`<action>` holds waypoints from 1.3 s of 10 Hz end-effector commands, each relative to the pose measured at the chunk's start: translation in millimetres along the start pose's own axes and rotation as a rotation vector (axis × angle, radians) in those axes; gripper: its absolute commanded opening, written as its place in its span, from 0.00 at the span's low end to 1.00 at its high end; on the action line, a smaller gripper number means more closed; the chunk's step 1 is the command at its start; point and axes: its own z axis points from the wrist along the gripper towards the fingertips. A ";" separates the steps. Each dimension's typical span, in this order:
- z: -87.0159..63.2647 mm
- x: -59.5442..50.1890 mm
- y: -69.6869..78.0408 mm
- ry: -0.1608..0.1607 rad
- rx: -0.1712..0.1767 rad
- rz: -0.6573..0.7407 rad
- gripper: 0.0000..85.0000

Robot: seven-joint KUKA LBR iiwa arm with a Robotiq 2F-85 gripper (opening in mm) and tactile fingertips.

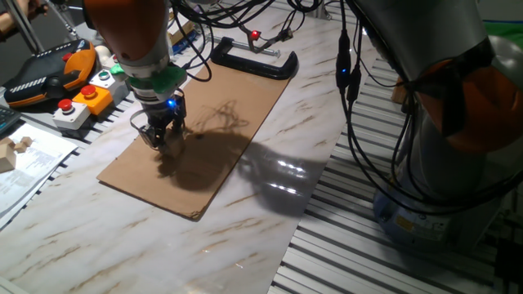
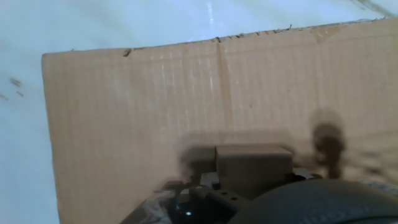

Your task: Hold a small block with the gripper and sweep it from left to right on the table

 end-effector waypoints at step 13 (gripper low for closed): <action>1.7 3.7 21.5 0.003 0.000 0.021 0.01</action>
